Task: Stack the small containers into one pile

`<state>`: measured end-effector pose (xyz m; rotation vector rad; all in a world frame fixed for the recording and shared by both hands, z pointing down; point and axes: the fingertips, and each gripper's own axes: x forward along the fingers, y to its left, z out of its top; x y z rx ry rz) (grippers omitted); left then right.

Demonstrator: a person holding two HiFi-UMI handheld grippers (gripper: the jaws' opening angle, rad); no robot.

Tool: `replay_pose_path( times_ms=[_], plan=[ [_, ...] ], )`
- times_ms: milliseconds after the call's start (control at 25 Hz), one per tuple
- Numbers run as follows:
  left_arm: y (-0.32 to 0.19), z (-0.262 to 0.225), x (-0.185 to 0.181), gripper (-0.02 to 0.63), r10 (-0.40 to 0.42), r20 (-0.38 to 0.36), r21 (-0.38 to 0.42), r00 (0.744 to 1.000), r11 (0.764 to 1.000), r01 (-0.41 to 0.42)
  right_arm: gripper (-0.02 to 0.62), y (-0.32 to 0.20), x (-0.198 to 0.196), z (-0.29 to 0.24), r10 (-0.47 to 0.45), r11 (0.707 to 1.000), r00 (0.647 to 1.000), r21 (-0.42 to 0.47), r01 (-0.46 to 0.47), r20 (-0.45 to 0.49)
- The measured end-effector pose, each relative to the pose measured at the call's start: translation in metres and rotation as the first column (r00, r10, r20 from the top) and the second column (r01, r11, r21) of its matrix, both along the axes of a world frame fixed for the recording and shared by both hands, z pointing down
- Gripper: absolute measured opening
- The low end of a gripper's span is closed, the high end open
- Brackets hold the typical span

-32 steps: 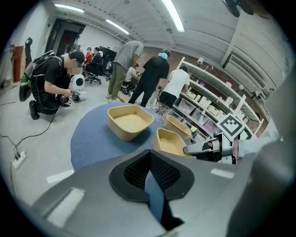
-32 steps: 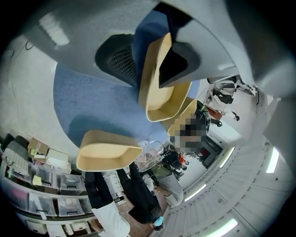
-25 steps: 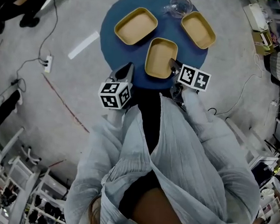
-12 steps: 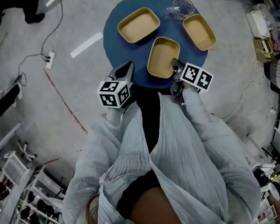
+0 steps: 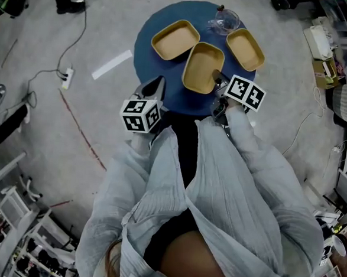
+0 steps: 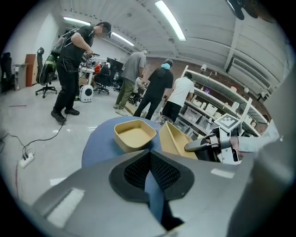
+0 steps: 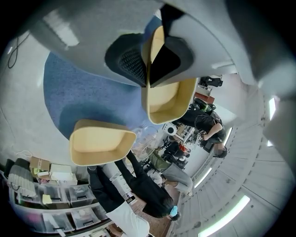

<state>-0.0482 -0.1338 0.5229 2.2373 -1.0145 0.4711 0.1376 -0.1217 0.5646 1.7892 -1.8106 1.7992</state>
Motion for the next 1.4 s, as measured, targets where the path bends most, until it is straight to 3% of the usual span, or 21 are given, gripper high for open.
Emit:
replay_pose_path(
  times_ms=[280,640,840,960,1120,1400],
  plan=[
    [-0.008,-0.010,-0.010,0.013,-0.046,0.009,0.036,0.999,0.998,0.046,0.028,-0.021,-0.003,-0.014,0.024,0.999,0.998,0.028,-0.025,0.050],
    [-0.019,-0.022,-0.021,0.012,-0.118,0.010,0.067,0.993,0.991,0.118,0.028,-0.057,-0.012,-0.027,0.134,0.990,0.985,0.038,-0.138,0.109],
    [-0.022,-0.024,-0.032,0.012,-0.147,0.011,0.072,0.989,0.987,0.146,0.028,-0.077,-0.038,-0.023,0.200,0.979,0.958,0.000,-0.204,0.205],
    [-0.027,-0.022,-0.042,0.014,-0.156,0.025,0.073,0.987,0.985,0.154,0.028,-0.086,-0.048,-0.018,0.233,0.972,0.949,-0.024,-0.233,0.214],
    [-0.033,-0.020,-0.057,0.012,-0.175,0.032,0.073,0.984,0.982,0.173,0.028,-0.094,-0.053,-0.008,0.303,0.953,0.936,-0.049,-0.299,0.179],
    [-0.039,-0.016,-0.064,0.012,-0.192,0.027,0.052,0.981,0.980,0.190,0.028,-0.106,-0.061,0.003,0.443,0.896,0.883,-0.101,-0.432,0.156]
  ],
)
